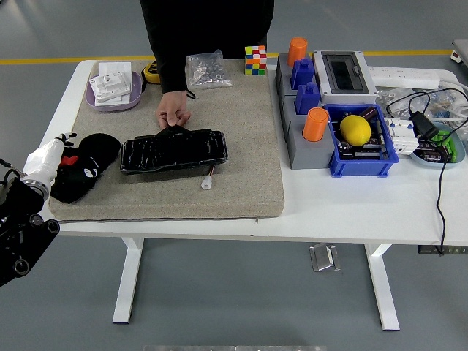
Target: Pick the rag up,wipe the panel,place it on the desk
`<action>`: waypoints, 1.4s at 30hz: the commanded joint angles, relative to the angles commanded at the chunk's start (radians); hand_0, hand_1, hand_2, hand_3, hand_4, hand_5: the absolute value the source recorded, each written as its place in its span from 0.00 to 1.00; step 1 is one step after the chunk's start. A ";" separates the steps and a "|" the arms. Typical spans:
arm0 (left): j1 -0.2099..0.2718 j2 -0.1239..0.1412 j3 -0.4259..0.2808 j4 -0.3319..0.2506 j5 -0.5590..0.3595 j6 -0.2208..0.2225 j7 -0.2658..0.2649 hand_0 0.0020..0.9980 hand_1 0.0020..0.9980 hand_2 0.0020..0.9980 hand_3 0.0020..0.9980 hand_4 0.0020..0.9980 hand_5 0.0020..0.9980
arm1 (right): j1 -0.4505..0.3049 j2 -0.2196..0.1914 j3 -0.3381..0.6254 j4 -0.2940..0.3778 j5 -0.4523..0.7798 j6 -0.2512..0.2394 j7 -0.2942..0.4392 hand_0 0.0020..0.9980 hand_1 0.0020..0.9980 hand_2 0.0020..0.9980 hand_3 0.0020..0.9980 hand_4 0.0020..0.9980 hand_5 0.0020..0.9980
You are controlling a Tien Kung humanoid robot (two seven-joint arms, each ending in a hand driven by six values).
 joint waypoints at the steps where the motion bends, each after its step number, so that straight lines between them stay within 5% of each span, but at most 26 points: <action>1: 0.000 0.000 0.000 0.002 -0.001 0.006 -0.002 0.47 0.38 0.77 0.76 0.78 0.18 | 0.000 0.000 -0.004 0.000 0.003 0.000 0.001 0.76 0.72 0.72 0.59 0.90 0.57; 5: -0.001 -0.001 -0.002 0.006 -0.002 0.021 -0.009 0.47 0.38 0.77 0.76 0.78 0.18 | 0.001 -0.001 -0.006 0.000 0.008 0.000 0.003 0.76 0.72 0.72 0.59 0.90 0.57; 6: -0.002 -0.001 -0.001 0.006 -0.003 0.023 -0.010 0.40 0.27 0.59 0.54 0.68 0.11 | 0.001 -0.001 -0.006 0.000 0.008 0.000 0.003 0.76 0.72 0.72 0.59 0.90 0.56; 23: 0.004 -0.006 0.026 0.015 -0.052 0.060 -0.043 0.35 0.21 0.49 0.47 0.59 0.02 | -0.001 -0.002 0.054 0.000 -0.027 -0.007 0.002 0.76 0.72 0.72 0.59 0.90 0.56; 24: 0.004 -0.006 0.027 0.014 -0.053 0.063 -0.045 0.29 0.17 0.45 0.42 0.50 0.00 | -0.002 -0.002 0.059 0.000 -0.031 -0.007 0.001 0.76 0.72 0.72 0.59 0.91 0.57; 29: 0.006 -0.006 0.030 0.003 -0.076 0.089 -0.066 0.29 0.17 0.45 0.42 0.50 0.00 | -0.002 -0.003 0.067 0.000 -0.037 -0.007 0.000 0.76 0.72 0.72 0.59 0.91 0.57; 30: 0.007 -0.005 0.031 0.001 -0.081 0.094 -0.070 0.26 0.15 0.42 0.35 0.43 0.00 | -0.002 -0.002 0.066 0.000 -0.036 -0.007 -0.001 0.76 0.72 0.72 0.59 0.91 0.57; 42: 0.018 0.001 -0.002 -0.035 -0.058 0.096 -0.051 0.25 0.14 0.43 0.34 0.40 0.00 | -0.005 -0.001 0.085 0.000 -0.056 -0.004 -0.011 0.76 0.72 0.72 0.59 0.92 0.57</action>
